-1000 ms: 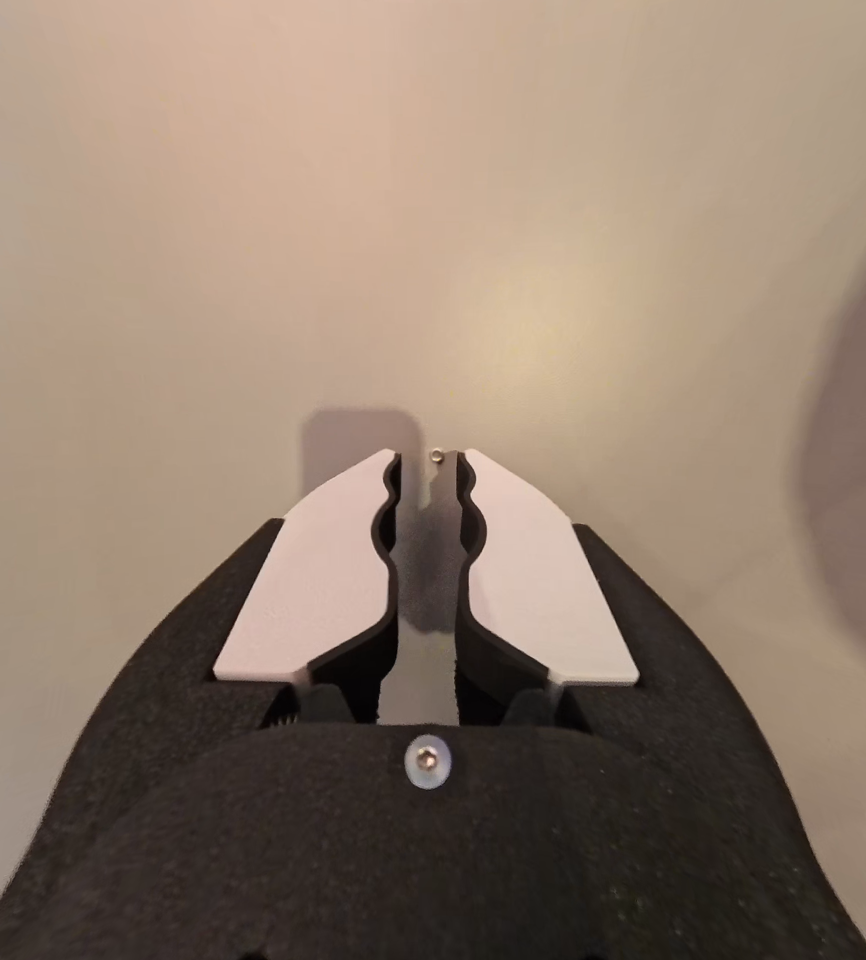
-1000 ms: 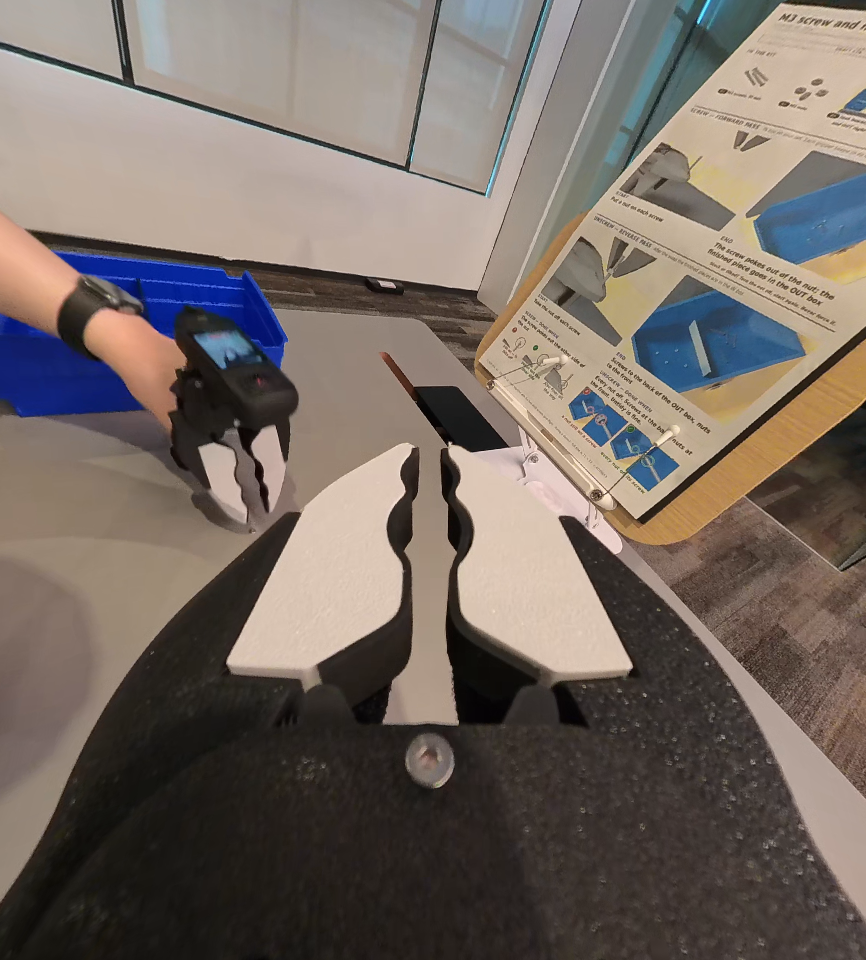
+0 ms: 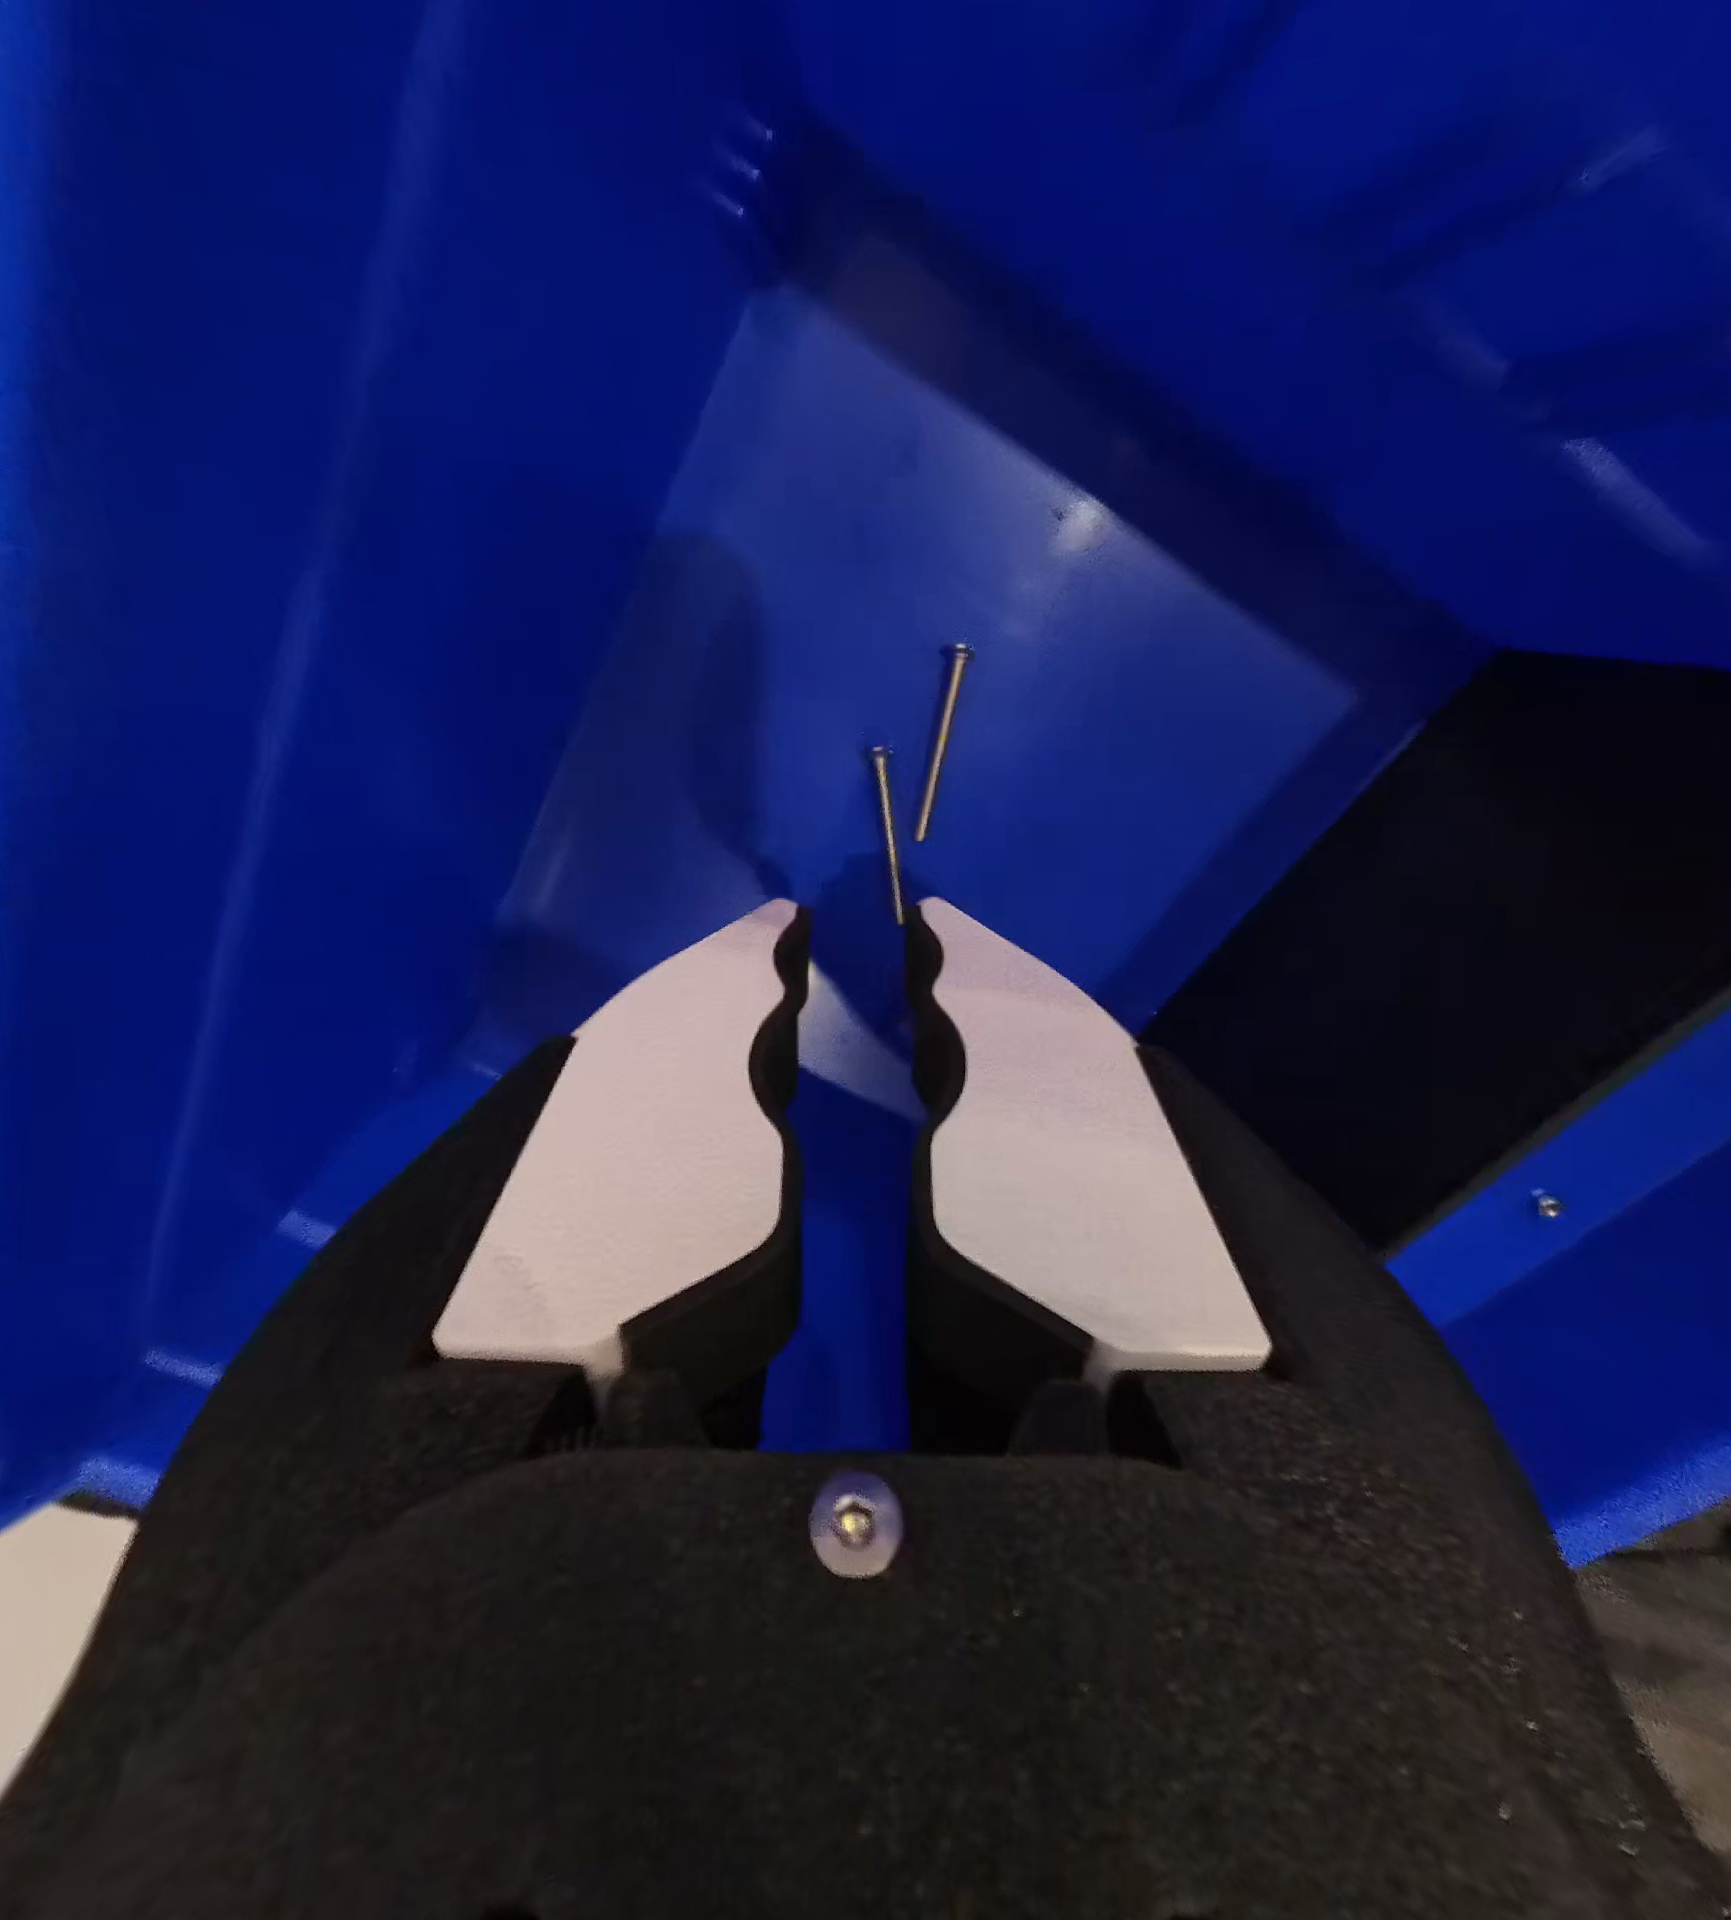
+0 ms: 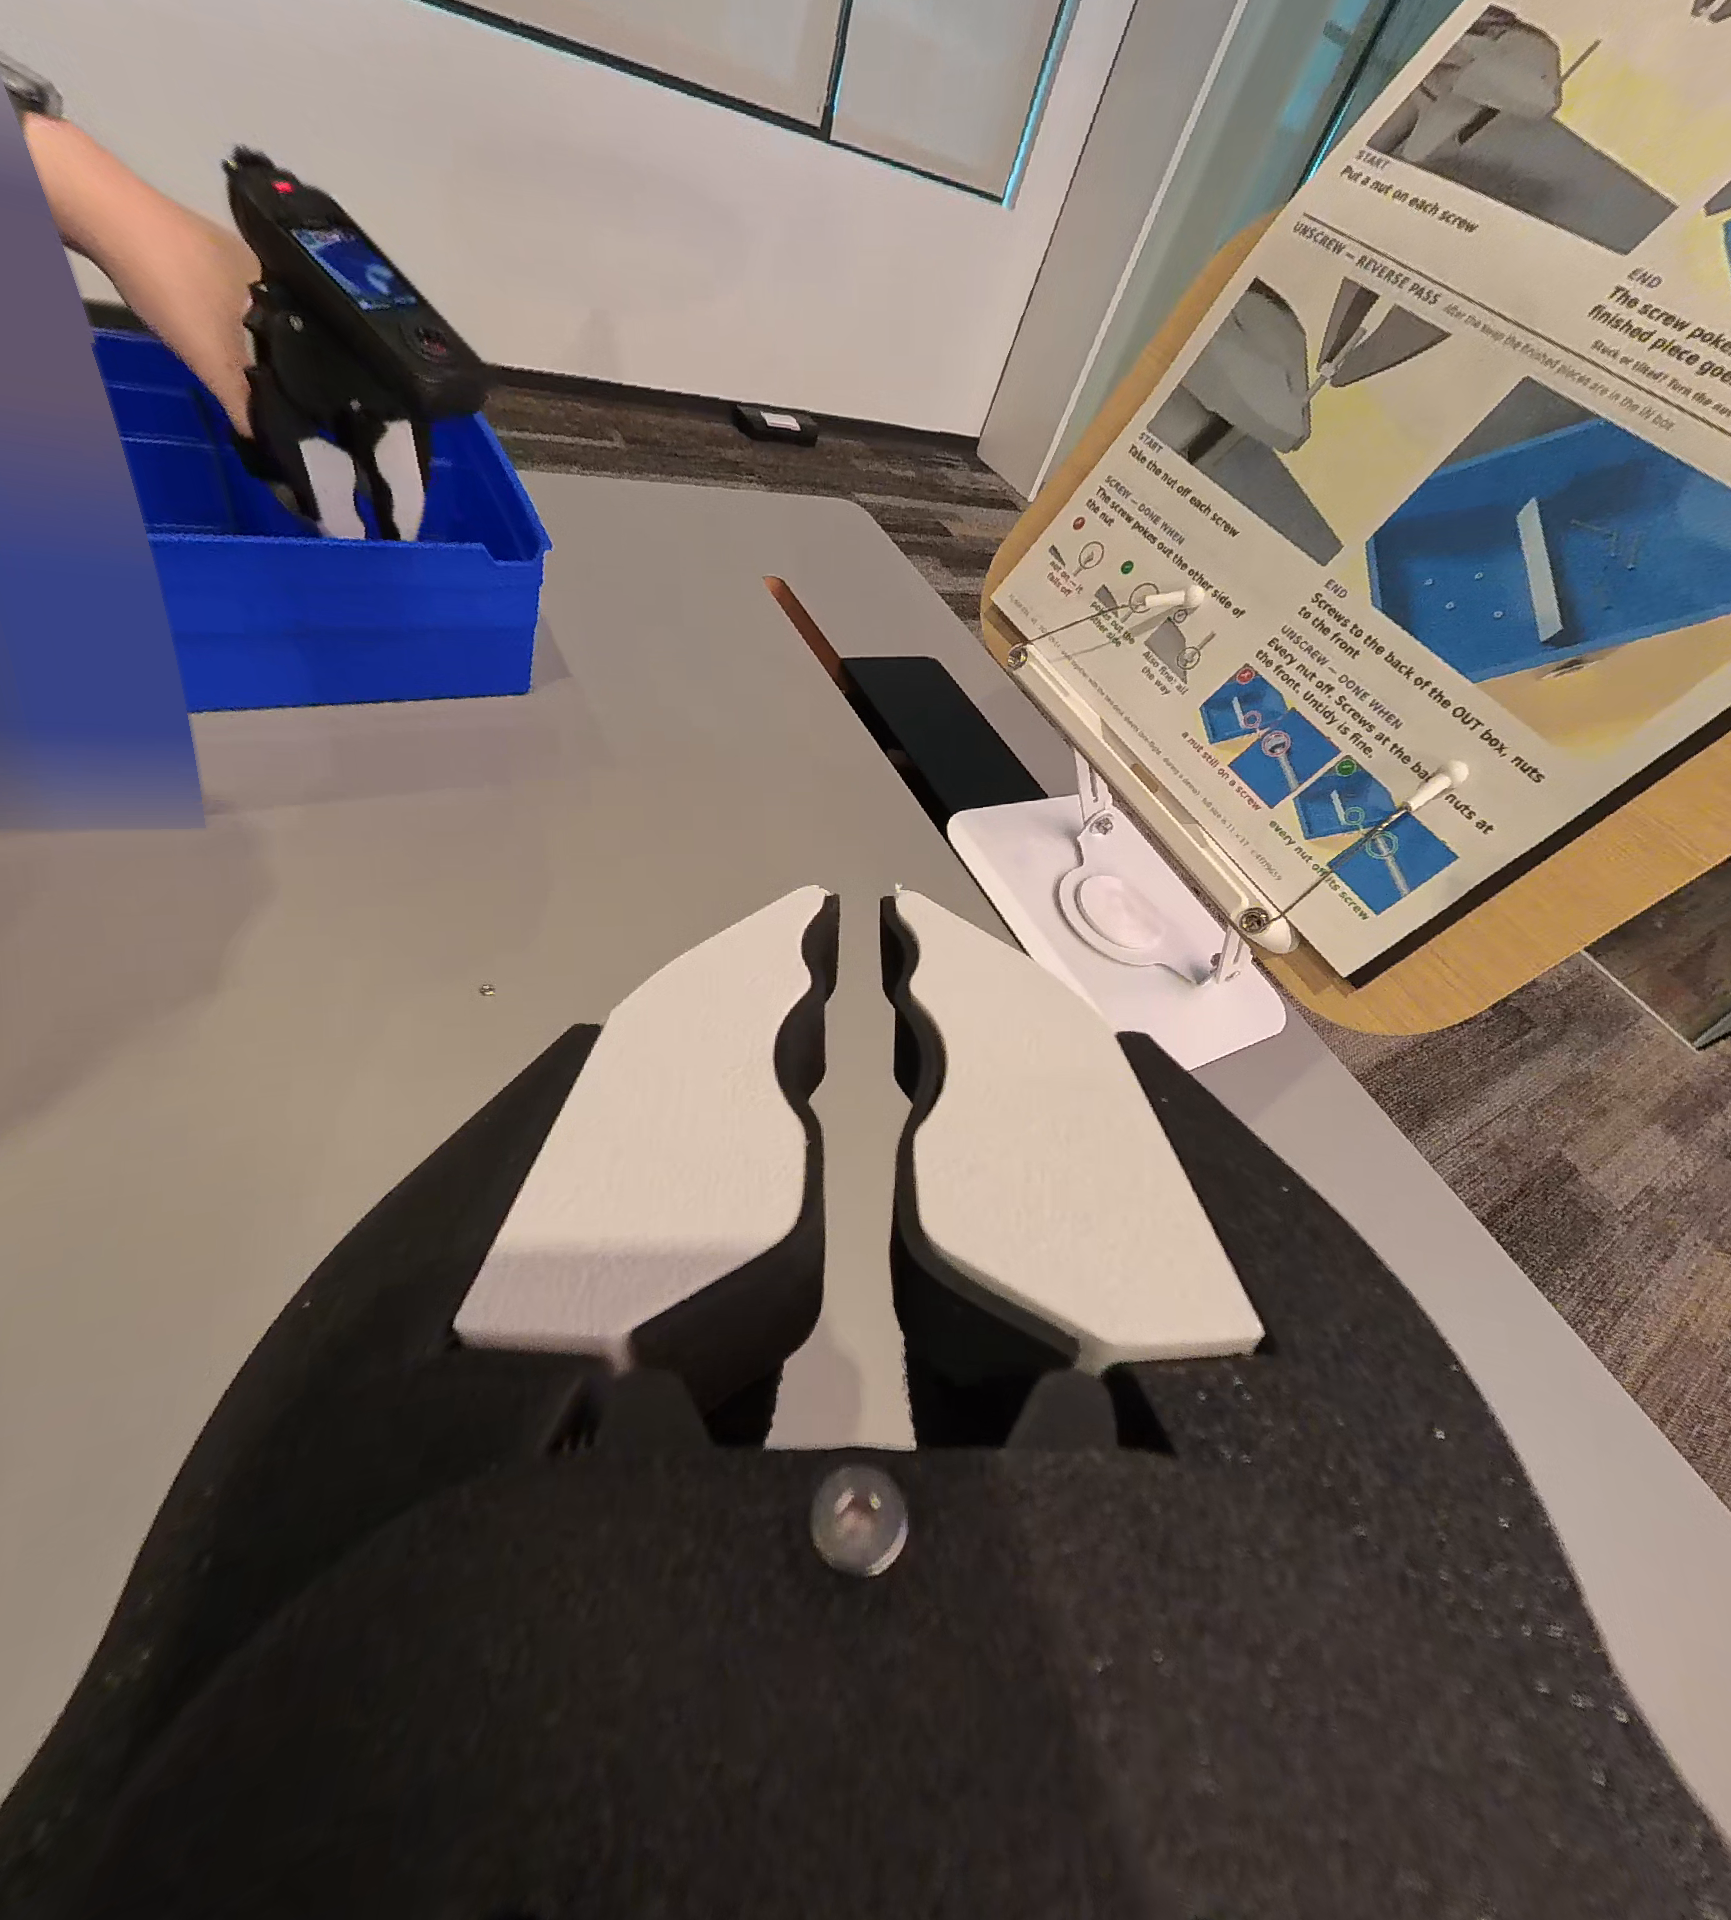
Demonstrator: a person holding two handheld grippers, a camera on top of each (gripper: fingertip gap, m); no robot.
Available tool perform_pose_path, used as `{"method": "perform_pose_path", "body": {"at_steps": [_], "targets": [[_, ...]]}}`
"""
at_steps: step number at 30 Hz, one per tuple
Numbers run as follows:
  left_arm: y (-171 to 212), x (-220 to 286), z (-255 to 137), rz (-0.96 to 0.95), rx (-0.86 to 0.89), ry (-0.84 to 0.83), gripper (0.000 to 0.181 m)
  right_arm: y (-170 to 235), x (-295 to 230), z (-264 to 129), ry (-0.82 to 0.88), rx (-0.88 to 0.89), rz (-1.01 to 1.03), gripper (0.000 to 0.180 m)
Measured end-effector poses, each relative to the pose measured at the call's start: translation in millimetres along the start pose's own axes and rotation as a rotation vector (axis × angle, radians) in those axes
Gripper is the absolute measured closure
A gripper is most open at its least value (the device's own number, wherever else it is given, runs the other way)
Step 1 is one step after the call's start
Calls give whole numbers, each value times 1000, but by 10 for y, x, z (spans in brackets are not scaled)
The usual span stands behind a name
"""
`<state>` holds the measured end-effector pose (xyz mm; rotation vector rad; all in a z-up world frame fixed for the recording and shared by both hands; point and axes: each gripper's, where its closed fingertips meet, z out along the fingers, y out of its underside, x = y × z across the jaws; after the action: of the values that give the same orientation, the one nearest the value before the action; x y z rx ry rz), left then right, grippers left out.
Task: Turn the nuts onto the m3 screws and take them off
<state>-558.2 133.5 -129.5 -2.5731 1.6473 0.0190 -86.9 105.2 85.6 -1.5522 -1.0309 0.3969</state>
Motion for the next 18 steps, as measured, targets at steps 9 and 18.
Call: {"method": "perform_pose_path", "body": {"at_steps": [9,18], "targets": [[1,30,165,-1,-14,65,163,2,-5,-1,1,-9,-7,173],[-5,32,165,18,-3,43,178,-6,-2,-18,4,-10,-15,173]]}}
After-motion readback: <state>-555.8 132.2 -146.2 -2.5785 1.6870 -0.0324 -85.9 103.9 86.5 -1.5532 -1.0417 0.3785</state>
